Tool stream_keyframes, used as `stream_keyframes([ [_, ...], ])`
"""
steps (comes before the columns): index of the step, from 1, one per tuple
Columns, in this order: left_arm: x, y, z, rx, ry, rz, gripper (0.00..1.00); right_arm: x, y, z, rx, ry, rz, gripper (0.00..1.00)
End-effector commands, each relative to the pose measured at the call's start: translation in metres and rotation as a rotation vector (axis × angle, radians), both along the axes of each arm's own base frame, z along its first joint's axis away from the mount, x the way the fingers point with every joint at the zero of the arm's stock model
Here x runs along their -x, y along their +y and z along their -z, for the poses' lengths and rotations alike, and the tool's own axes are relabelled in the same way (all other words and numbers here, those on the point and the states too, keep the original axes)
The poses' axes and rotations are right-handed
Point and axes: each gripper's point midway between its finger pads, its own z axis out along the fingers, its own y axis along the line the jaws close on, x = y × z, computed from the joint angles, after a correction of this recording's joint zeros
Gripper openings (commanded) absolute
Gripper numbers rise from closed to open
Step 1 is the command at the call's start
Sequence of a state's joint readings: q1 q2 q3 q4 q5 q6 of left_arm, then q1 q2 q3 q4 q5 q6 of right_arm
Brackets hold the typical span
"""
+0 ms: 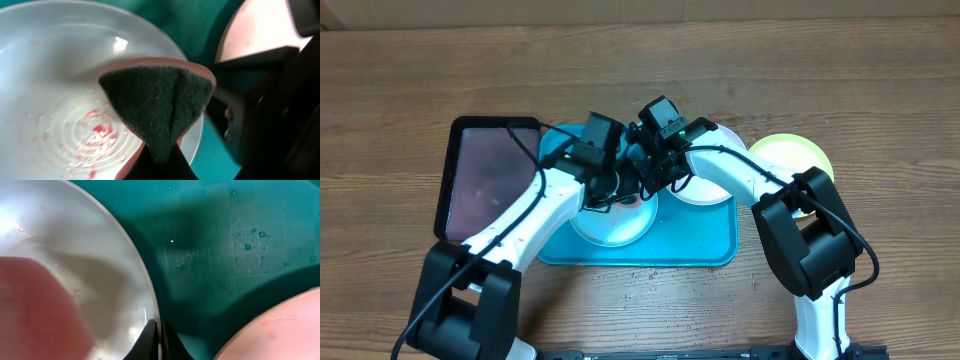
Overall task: Clean dirty plates on tray and stack at the side
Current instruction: 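Carry the sponge to the white plate and scrub it, then scrub the white plate with the left gripper's sponge while right holds it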
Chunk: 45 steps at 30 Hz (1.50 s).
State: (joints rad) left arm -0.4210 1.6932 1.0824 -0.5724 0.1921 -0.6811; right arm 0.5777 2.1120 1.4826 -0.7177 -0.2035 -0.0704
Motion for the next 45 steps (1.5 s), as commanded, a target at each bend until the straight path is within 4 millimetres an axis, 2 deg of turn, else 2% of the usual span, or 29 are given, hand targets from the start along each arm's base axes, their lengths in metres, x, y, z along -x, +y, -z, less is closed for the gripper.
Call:
stream_keyframes([
  [1, 0.003, 0.006, 0.026, -0.098, 0.02, -0.061, 0.04, 0.002, 0.0, -0.006, 0.003, -0.012, -0.007, 0.04],
  [7, 0.01, 0.019, 0.055, -0.192, 0.087, -0.11, 0.04, 0.002, 0.0, -0.006, 0.003, -0.012, -0.007, 0.04],
  [14, 0.017, 0.046, 0.058, -0.248, 0.143, -0.179, 0.04, 0.002, 0.0, -0.006, 0.003, -0.013, -0.007, 0.04],
  [29, 0.015, 0.038, 0.056, -0.207, 0.139, -0.144, 0.04, 0.002, -0.001, -0.006, 0.004, -0.012, -0.006, 0.04],
  [34, 0.011, 0.068, 0.054, -0.309, 0.125, -0.228, 0.04, 0.003, -0.001, -0.006, 0.007, -0.009, -0.006, 0.04],
  [38, 0.005, 0.086, 0.037, -0.322, 0.097, -0.276, 0.04, 0.003, -0.002, -0.006, 0.01, -0.009, -0.005, 0.04],
  [41, 0.0, 0.079, 0.022, -0.283, 0.048, -0.253, 0.04, 0.003, -0.002, -0.006, 0.01, -0.009, -0.006, 0.04],
  [45, 0.002, 0.046, 0.018, -0.182, 0.041, -0.167, 0.04, 0.003, -0.002, -0.006, 0.01, -0.009, -0.006, 0.04],
])
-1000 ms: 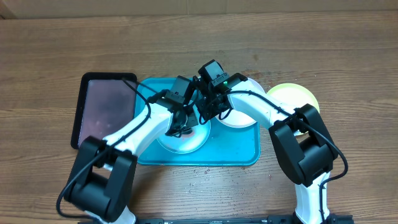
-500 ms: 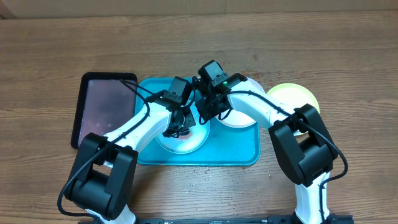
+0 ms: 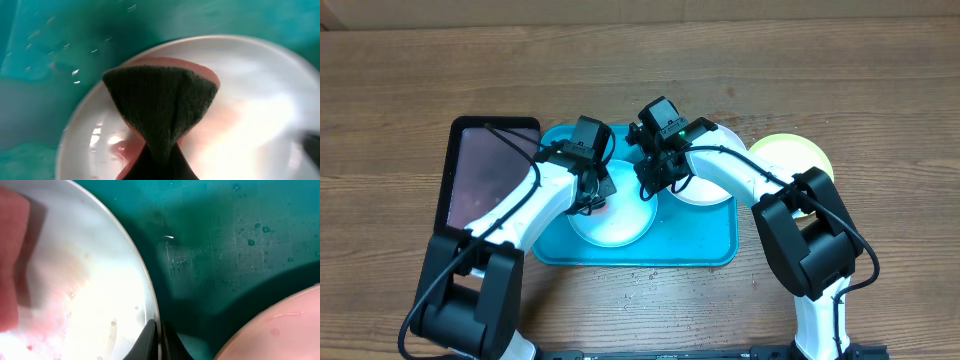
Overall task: Clean dirty plates on tray and stack at the side
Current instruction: 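Scrub the white plate with the left gripper's sponge while right holds it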
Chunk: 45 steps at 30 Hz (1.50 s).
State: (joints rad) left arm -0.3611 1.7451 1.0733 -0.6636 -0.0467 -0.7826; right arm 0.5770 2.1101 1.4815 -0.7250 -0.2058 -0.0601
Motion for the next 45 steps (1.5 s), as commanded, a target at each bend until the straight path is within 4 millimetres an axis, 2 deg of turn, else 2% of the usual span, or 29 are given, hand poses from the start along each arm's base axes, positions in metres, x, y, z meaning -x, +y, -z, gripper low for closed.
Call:
stream_keyframes([
  [1, 0.004, -0.03, -0.012, 0.082, -0.022, 0.076, 0.04, 0.001, -0.001, -0.006, 0.009, -0.019, -0.015, 0.04],
  [5, 0.017, -0.052, -0.003, 0.132, 0.029, 0.058, 0.04, 0.001, -0.001, -0.006, 0.01, -0.018, -0.015, 0.04],
  [9, 0.026, -0.056, 0.008, 0.109, 0.059, 0.05, 0.04, 0.001, -0.001, -0.006, 0.01, -0.018, -0.015, 0.04],
  [13, 0.03, -0.044, 0.015, 0.038, 0.061, 0.03, 0.04, 0.001, -0.001, -0.006, 0.009, -0.018, -0.015, 0.04],
  [18, 0.023, -0.011, 0.014, -0.134, 0.01, -0.011, 0.04, 0.001, -0.001, -0.006, 0.009, -0.018, -0.015, 0.04],
  [22, 0.015, -0.003, 0.011, -0.192, -0.028, 0.025, 0.04, 0.001, -0.001, -0.006, 0.01, -0.018, -0.015, 0.04],
  [25, 0.003, -0.003, 0.002, -0.2, -0.051, 0.094, 0.04, 0.001, -0.001, -0.006, 0.01, -0.018, -0.015, 0.04],
  [29, -0.014, -0.002, -0.024, -0.187, -0.102, 0.124, 0.04, 0.001, -0.001, -0.006, 0.01, -0.018, -0.016, 0.04],
  [32, -0.018, -0.012, -0.04, -0.108, -0.129, 0.158, 0.04, 0.001, -0.001, -0.006, 0.01, -0.018, -0.016, 0.04],
  [34, -0.014, -0.023, -0.042, -0.037, -0.114, 0.176, 0.04, 0.001, -0.001, -0.006, 0.009, -0.018, -0.015, 0.04],
  [45, 0.029, -0.057, 0.006, 0.101, 0.039, 0.071, 0.04, 0.001, -0.001, -0.006, 0.009, -0.018, -0.015, 0.04],
])
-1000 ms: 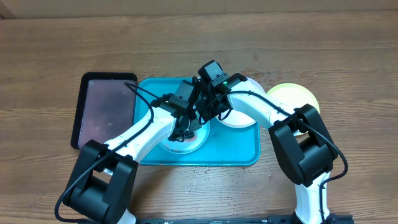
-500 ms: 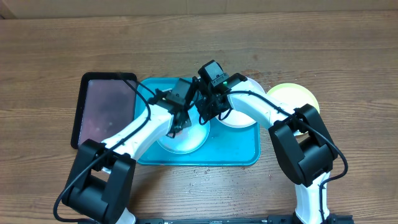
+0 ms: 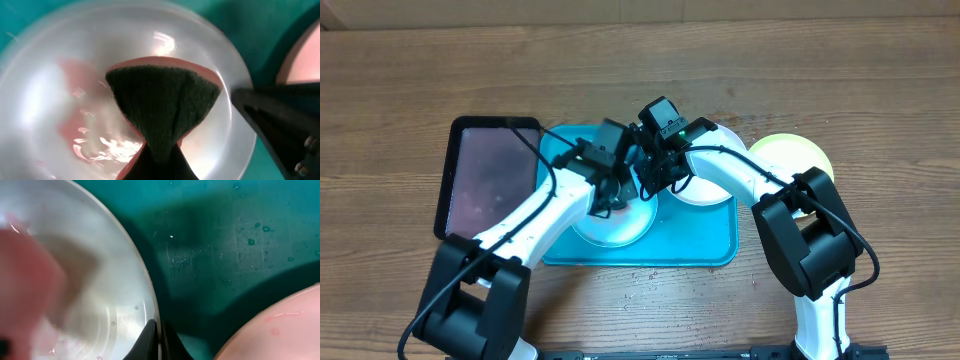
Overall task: Clean dirty plates on tray and stack at the side
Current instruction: 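Scrub the white plate with the left gripper's sponge while right holds it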
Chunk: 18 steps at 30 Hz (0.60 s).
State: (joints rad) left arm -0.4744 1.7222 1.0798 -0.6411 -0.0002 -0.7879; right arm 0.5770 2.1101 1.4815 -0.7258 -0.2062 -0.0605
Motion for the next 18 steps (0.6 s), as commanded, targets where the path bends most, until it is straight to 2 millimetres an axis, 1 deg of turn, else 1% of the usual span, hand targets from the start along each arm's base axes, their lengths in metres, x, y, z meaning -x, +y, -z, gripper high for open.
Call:
stream_keyframes([
  [1, 0.021, -0.009, 0.021, 0.032, 0.077, -0.054, 0.04, 0.001, -0.001, -0.006, 0.01, -0.019, -0.015, 0.04],
  [4, 0.025, 0.0, 0.031, -0.012, 0.065, -0.072, 0.04, 0.001, -0.001, -0.006, 0.009, -0.019, -0.015, 0.04],
  [6, 0.025, 0.016, 0.036, -0.084, 0.044, -0.099, 0.04, 0.001, -0.001, -0.006, 0.009, -0.019, -0.015, 0.04],
  [8, 0.021, 0.03, 0.037, -0.158, 0.01, -0.12, 0.04, 0.001, -0.001, -0.006, 0.009, -0.019, -0.015, 0.04],
  [12, 0.006, 0.054, 0.028, -0.272, -0.072, -0.159, 0.04, 0.001, -0.001, -0.006, 0.01, -0.019, -0.015, 0.04],
  [14, -0.002, 0.058, 0.021, -0.284, -0.093, -0.139, 0.04, 0.001, -0.001, -0.006, 0.01, -0.018, -0.015, 0.04],
  [18, -0.019, 0.061, 0.0, -0.274, -0.135, -0.081, 0.04, 0.001, -0.001, -0.006, 0.01, -0.019, -0.015, 0.04],
])
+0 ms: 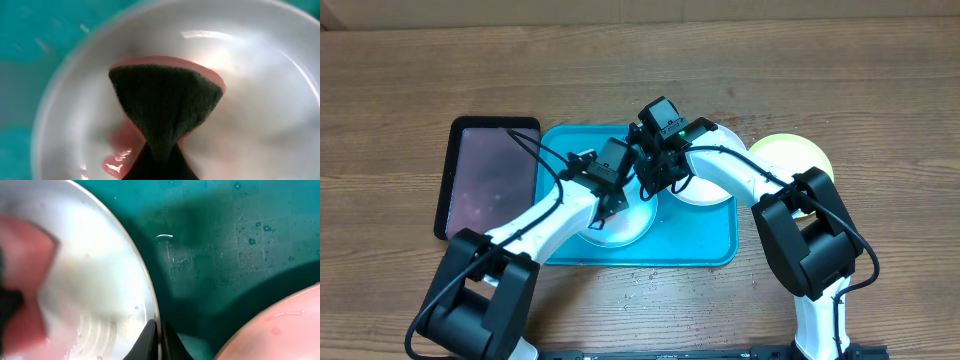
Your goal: Clean dirty plates on tray and stack at the side
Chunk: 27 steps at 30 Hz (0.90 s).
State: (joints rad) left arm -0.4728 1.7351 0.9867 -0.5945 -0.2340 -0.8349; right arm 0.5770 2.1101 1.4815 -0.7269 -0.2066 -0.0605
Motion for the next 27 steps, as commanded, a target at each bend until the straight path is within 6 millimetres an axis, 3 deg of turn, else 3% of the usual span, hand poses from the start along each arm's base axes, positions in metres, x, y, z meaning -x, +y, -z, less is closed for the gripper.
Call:
stream_keyframes([
  [1, -0.024, 0.013, -0.029, -0.054, -0.084, 0.054, 0.04, 0.001, -0.001, -0.006, 0.009, -0.019, -0.015, 0.04],
  [5, -0.03, 0.001, -0.061, 0.026, -0.113, 0.171, 0.04, 0.002, -0.002, -0.005, 0.013, -0.014, -0.015, 0.04],
  [7, -0.03, 0.006, -0.077, 0.035, -0.142, 0.197, 0.04, 0.003, -0.002, -0.005, 0.015, -0.011, -0.015, 0.06],
  [11, -0.028, 0.034, -0.099, 0.012, -0.165, 0.218, 0.04, 0.006, -0.003, -0.004, 0.017, 0.003, -0.018, 0.19],
  [14, -0.025, 0.063, -0.105, 0.0, -0.149, 0.222, 0.04, 0.014, -0.003, -0.004, 0.011, 0.041, -0.024, 0.2],
  [17, -0.025, 0.079, -0.101, 0.037, -0.123, 0.315, 0.04, 0.022, -0.003, -0.003, 0.005, 0.078, -0.03, 0.2],
  [23, -0.027, 0.136, -0.074, 0.01, -0.046, 0.226, 0.04, 0.024, 0.0, -0.004, -0.01, 0.085, -0.036, 0.05],
  [27, -0.033, 0.154, -0.053, -0.001, -0.013, 0.226, 0.04, 0.016, 0.003, -0.007, -0.018, 0.05, -0.036, 0.04],
])
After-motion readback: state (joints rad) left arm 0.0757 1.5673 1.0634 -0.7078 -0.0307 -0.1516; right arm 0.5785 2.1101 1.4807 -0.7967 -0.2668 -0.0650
